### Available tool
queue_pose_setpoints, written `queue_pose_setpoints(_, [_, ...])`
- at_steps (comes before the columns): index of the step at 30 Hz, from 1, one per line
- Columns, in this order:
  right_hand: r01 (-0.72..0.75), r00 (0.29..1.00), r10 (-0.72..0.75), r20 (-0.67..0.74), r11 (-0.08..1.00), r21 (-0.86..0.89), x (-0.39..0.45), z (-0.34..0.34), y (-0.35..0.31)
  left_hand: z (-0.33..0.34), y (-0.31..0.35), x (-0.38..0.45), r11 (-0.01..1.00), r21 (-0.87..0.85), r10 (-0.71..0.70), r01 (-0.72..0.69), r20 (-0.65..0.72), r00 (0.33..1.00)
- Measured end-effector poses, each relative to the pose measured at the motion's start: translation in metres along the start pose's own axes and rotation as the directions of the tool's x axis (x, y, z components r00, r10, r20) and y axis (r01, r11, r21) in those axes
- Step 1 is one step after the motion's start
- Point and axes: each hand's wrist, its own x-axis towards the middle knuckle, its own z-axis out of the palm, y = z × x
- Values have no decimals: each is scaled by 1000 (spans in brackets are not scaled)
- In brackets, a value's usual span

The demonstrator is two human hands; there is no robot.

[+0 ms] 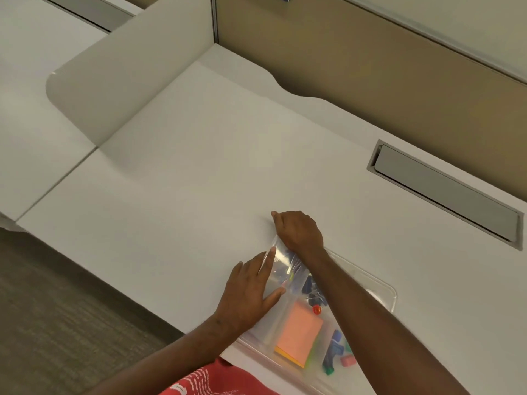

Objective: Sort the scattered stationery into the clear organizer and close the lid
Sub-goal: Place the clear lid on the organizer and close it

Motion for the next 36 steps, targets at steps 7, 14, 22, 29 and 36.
queue_pose_setpoints(7, [15,985,-29,-168,996,-88,-10,1,-3,-2,4,2,995,102,-5,0,48,999])
queue_pose_setpoints(14, [154,937,-125,-325,986,66,-25,-6,7,-9,8,2,994,104,-31,25,56,998])
queue_pose_setpoints(22, [11,965,-47,-259,990,-139,-128,13,81,-7,6,-1,998,61,-12,9,44,999])
queue_pose_setpoints(29, [-178,969,132,-208,958,-223,-189,18,115,-6,6,-2,1000,20,5,-5,23,1000])
queue_pose_setpoints(36, [-178,968,133,-214,962,-207,-192,20,113,-3,4,-3,992,122,37,-39,15,999])
